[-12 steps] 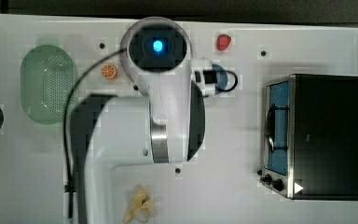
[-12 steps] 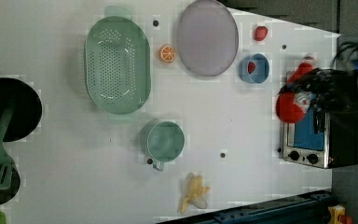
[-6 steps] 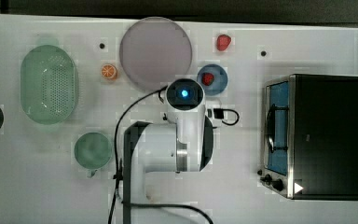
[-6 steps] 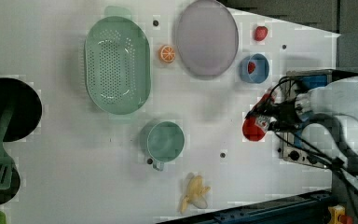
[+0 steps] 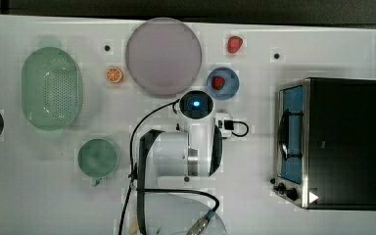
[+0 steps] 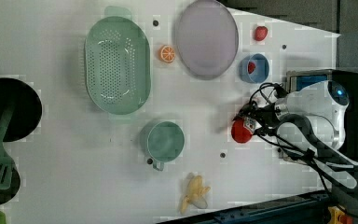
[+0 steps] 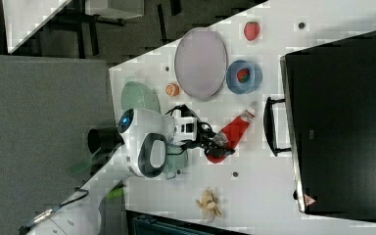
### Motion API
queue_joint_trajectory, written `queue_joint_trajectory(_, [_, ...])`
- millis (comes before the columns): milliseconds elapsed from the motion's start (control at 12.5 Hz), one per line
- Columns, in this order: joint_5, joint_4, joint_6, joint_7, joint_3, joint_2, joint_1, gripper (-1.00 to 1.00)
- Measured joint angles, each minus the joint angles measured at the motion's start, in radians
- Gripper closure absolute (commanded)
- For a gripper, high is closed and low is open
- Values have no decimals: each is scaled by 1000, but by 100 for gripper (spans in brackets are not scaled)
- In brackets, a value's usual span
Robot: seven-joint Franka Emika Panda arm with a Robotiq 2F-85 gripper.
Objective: Pick Ketchup from oven and place it on table.
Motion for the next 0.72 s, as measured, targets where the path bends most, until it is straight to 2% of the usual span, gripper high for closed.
queue_joint_trajectory(240, [3,18,40,0,2,22,-10,-100])
queue_joint_trajectory(400, [4,21,30,0,5,-14,-18,-100])
queue_joint_trajectory(560, [3,43,-65,0,-11,-92,-11,-100])
queue_joint_trajectory(720, [1,125,-210,0,-11,-185,-5,-100])
